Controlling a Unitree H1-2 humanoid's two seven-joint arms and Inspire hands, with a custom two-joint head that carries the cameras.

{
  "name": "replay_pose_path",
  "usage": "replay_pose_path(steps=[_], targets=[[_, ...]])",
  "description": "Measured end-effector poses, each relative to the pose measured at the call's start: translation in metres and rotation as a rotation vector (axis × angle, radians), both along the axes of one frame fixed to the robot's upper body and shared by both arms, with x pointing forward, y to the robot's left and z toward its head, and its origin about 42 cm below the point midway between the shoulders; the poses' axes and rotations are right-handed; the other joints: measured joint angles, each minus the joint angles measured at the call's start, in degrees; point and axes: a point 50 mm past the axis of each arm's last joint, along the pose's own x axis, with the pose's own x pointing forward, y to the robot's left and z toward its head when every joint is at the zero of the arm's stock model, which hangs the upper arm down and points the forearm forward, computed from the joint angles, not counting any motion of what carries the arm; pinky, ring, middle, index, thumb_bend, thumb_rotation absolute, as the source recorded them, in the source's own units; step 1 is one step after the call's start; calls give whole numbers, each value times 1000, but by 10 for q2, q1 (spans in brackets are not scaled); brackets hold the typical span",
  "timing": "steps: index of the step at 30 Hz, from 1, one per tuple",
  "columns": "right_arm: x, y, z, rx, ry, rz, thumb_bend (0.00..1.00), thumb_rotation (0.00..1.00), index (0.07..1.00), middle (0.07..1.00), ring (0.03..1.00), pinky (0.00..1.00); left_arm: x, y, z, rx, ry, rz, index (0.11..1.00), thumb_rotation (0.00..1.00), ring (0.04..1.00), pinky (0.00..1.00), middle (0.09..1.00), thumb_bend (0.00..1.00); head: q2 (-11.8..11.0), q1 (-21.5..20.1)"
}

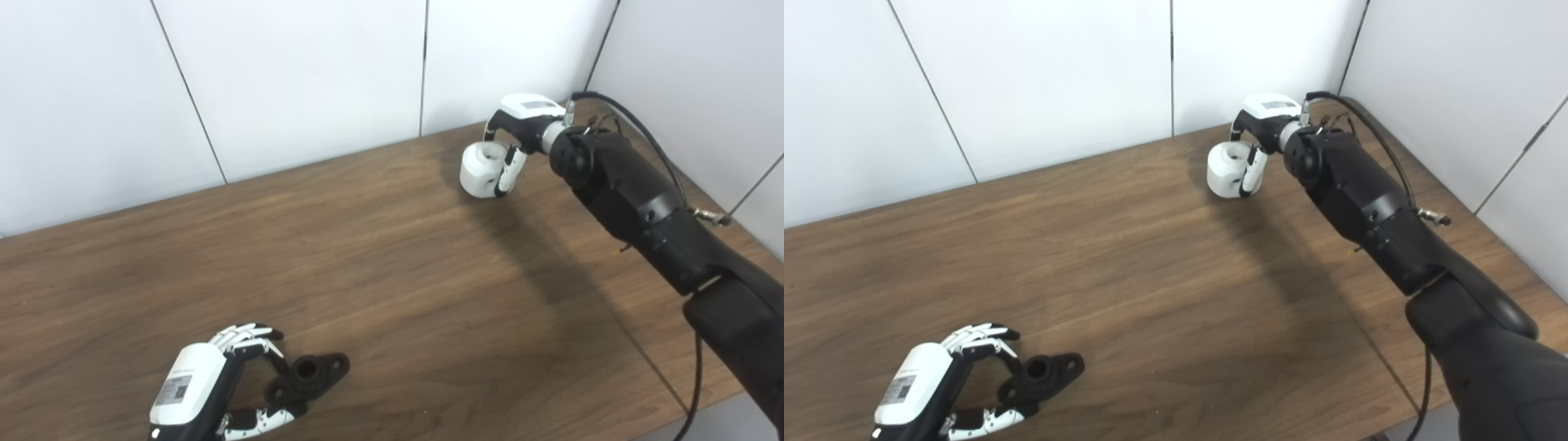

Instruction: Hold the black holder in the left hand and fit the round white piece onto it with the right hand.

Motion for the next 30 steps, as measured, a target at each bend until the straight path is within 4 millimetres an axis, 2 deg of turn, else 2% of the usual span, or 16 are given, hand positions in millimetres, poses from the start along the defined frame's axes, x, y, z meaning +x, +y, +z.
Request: replay_pose_path(steps=[7, 12, 18, 30], targets=[[-2, 3, 6, -14, -27, 14, 520, 139, 487, 836, 944, 930, 0, -1, 0, 0, 0, -1, 487, 45, 826, 836, 765, 520, 0, 13], [-11, 14, 27, -34, -84, 66, 521, 142, 486, 830, 948, 965, 1, -3, 0, 5, -2, -2, 487, 45, 824, 832, 764, 520, 3, 24], [-31, 46, 51, -62, -157, 189, 523, 138, 485, 807, 934, 964, 0, -9, 1, 5, 9, 6, 487, 45, 827, 841, 768, 519, 17, 75], [-77, 104, 50, -64, -94, 407, 523, 136, 486, 802, 928, 947, -2, -22, 5, 30, 18, 31, 487, 46, 825, 839, 769, 520, 47, 165]])
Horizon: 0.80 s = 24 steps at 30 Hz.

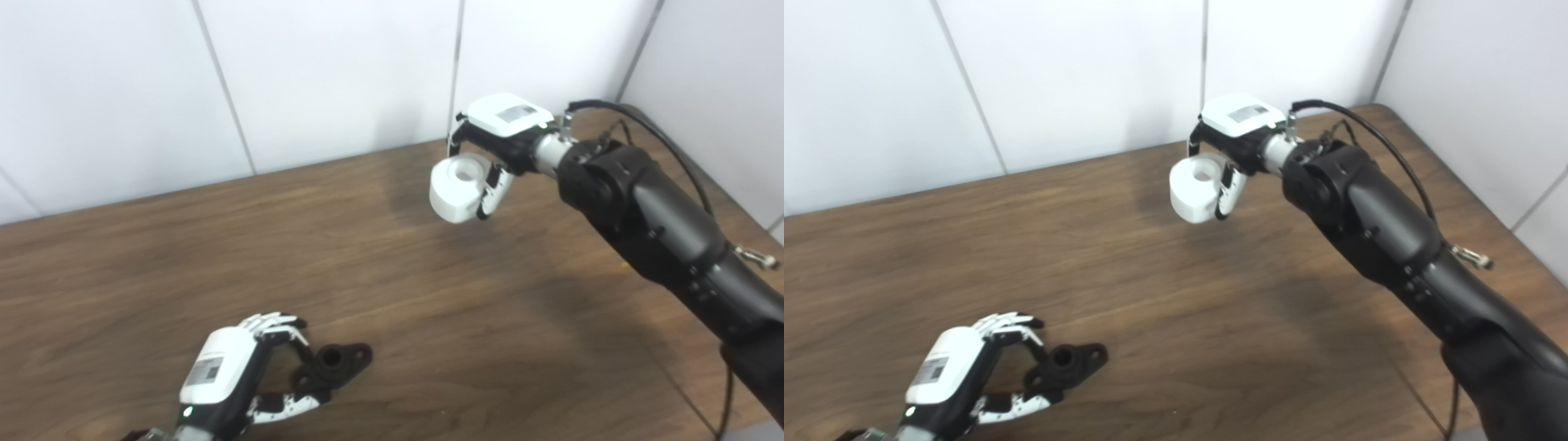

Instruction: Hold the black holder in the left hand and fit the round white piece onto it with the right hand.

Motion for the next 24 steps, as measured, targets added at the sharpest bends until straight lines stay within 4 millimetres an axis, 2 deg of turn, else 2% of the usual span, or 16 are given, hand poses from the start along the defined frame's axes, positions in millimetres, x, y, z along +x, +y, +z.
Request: replay_pose_path(steps=[3, 7, 11, 15, 21, 24], targets=[[-12, 21, 1, 1, -3, 91, 524, 138, 485, 797, 920, 940, 0, -6, -1, -3, -2, 5, 487, 47, 829, 852, 769, 520, 5, 14], [-26, 37, -3, -1, 20, 178, 523, 136, 484, 807, 928, 947, -1, -10, -1, -6, -1, 7, 487, 47, 837, 869, 775, 520, 23, 46], [-39, 45, -2, -1, 26, 236, 524, 138, 484, 806, 922, 936, -2, -15, -2, -8, 1, 15, 487, 47, 843, 876, 782, 520, 33, 61], [-44, 52, -1, 7, 26, 259, 523, 140, 485, 810, 922, 957, -2, -20, -3, -9, 3, 22, 487, 48, 842, 874, 786, 521, 43, 71], [-51, 59, 1, 10, 38, 294, 523, 143, 485, 814, 918, 988, 1, -25, -1, -1, 0, 20, 487, 49, 844, 875, 788, 521, 72, 89], [-52, 62, 0, 14, 49, 305, 524, 142, 485, 810, 915, 995, 3, -27, 0, 1, 2, 20, 487, 49, 839, 868, 782, 521, 77, 90]])
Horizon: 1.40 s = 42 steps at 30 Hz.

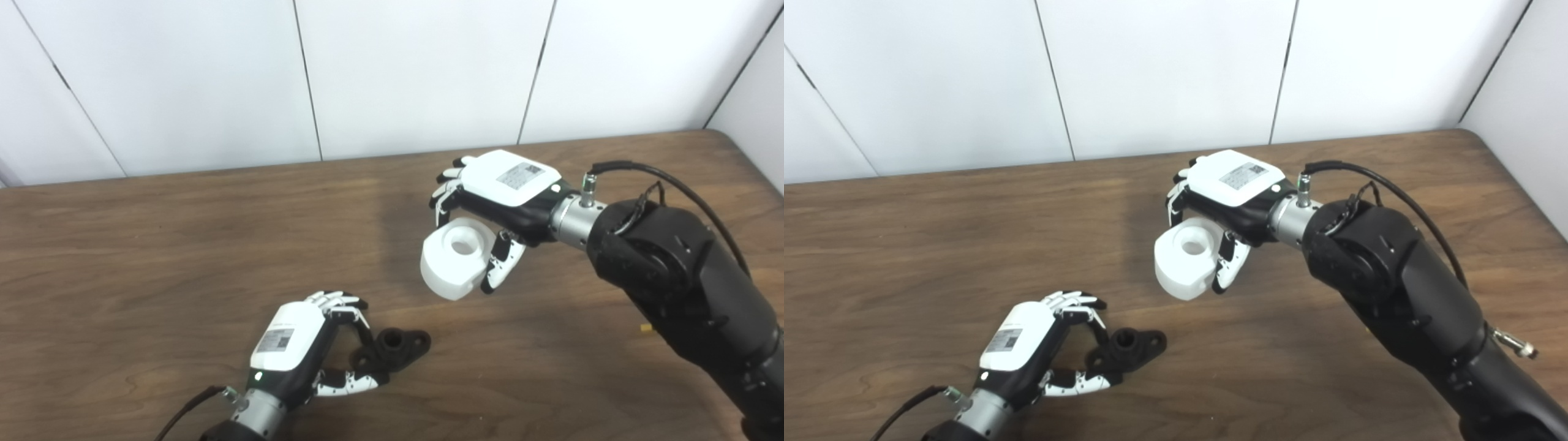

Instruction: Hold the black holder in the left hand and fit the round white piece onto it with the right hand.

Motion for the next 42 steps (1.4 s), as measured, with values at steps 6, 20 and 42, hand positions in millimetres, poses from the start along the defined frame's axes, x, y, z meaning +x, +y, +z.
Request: replay_pose_path(steps=[6, 20, 42], targets=[[-5, 9, 1, 17, 9, 51, 524, 140, 485, 805, 919, 1000, 2, -5, 2, 4, 1, -3, 487, 50, 845, 874, 785, 521, 32, 16], [-12, 17, 2, 28, 52, 112, 525, 142, 484, 805, 915, 982, 9, -15, 5, 8, 25, -3, 488, 52, 859, 885, 794, 522, 69, 39], [-16, 32, -8, 12, 77, 177, 525, 141, 484, 799, 916, 1000, 11, -18, 8, 23, 31, 0, 488, 52, 859, 884, 791, 522, 83, 37]])
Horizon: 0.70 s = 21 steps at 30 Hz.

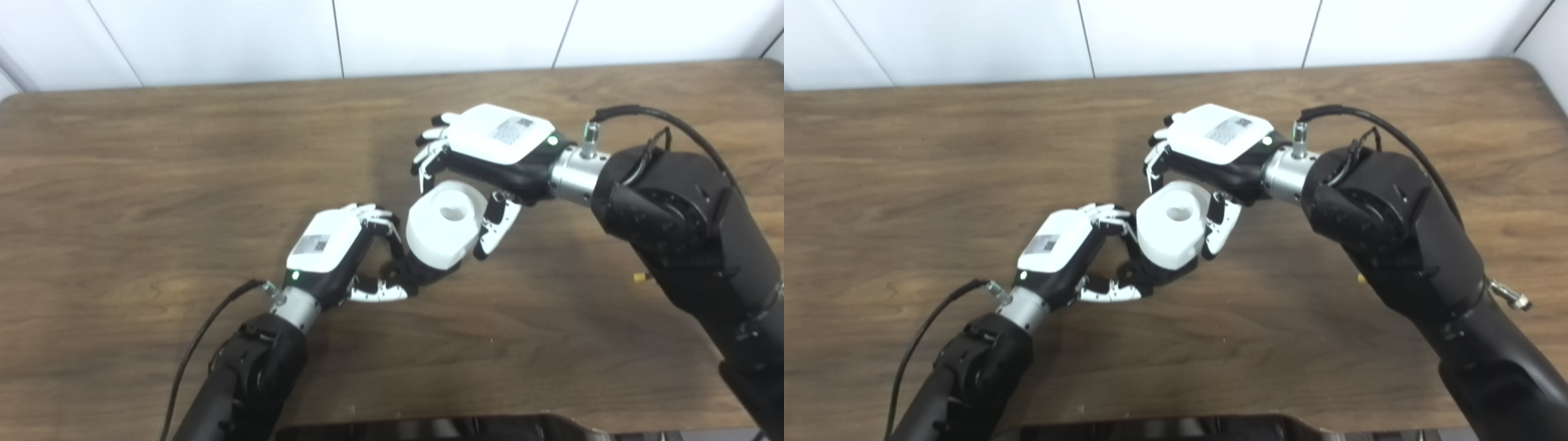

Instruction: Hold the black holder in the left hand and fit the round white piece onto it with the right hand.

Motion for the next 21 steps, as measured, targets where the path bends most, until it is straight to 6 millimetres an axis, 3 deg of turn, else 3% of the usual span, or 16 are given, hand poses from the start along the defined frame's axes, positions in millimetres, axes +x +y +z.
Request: replay_pose_path(steps=[7, 21], targets=[[3, 0, -6, -2, 21, -1, 525, 140, 484, 802, 914, 997, 1, -2, 0, 7, 3, 0, 488, 52, 868, 894, 799, 522, -2, 23], [5, 2, -9, 2, 18, 8, 525, 140, 484, 814, 919, 1000, 1, -8, 1, 0, 11, 14, 488, 53, 878, 903, 806, 522, 0, 26]])
